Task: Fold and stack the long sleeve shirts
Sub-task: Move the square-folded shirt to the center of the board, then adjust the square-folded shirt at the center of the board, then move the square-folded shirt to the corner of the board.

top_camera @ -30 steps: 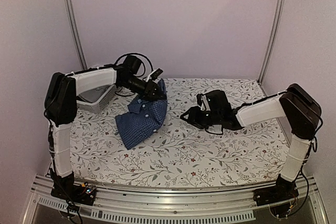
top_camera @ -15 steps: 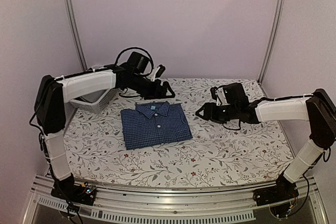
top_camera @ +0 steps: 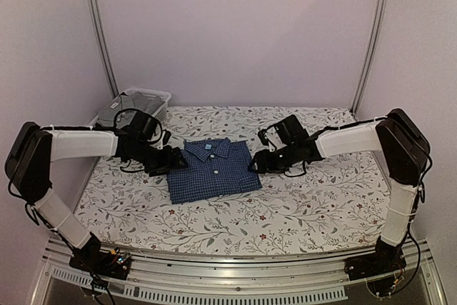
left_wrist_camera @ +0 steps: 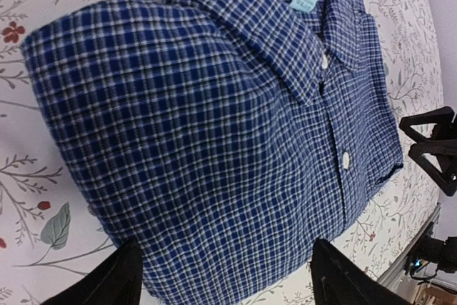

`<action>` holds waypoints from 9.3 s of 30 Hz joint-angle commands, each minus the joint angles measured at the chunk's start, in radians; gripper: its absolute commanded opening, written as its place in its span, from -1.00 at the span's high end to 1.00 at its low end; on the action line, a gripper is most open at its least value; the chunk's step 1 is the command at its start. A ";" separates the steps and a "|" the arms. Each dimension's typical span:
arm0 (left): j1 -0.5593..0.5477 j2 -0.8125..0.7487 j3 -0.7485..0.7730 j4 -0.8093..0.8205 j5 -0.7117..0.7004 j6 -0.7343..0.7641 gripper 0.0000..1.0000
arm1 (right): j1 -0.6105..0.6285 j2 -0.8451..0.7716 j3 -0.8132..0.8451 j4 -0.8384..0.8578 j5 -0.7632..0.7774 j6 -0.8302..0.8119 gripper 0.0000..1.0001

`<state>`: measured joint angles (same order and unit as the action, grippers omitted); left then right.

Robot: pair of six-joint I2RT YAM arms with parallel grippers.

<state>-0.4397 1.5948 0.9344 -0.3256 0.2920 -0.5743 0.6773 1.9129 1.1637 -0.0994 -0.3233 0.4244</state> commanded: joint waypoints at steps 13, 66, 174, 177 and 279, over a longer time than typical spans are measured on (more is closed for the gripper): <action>0.052 0.015 -0.058 0.148 0.041 -0.022 -0.38 | 0.043 0.061 -0.056 -0.103 0.085 0.078 0.80; -0.051 0.378 0.276 0.086 0.055 0.047 0.74 | -0.117 -0.039 0.010 -0.141 0.317 0.065 1.00; 0.011 -0.053 0.245 -0.056 0.021 0.122 -0.77 | -0.295 -0.223 -0.283 -0.127 0.051 0.173 -0.98; 0.011 -0.055 0.241 -0.057 0.017 0.123 -0.77 | -0.347 -0.182 -0.252 -0.118 0.063 0.165 -0.98; -0.144 -0.128 0.173 0.097 -0.064 0.091 -0.99 | -0.144 -0.340 0.054 -0.111 0.256 -0.030 -0.98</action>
<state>-0.5522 1.5429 1.1545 -0.2993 0.2813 -0.4934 0.4725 1.7275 1.3365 -0.2523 -0.2195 0.3996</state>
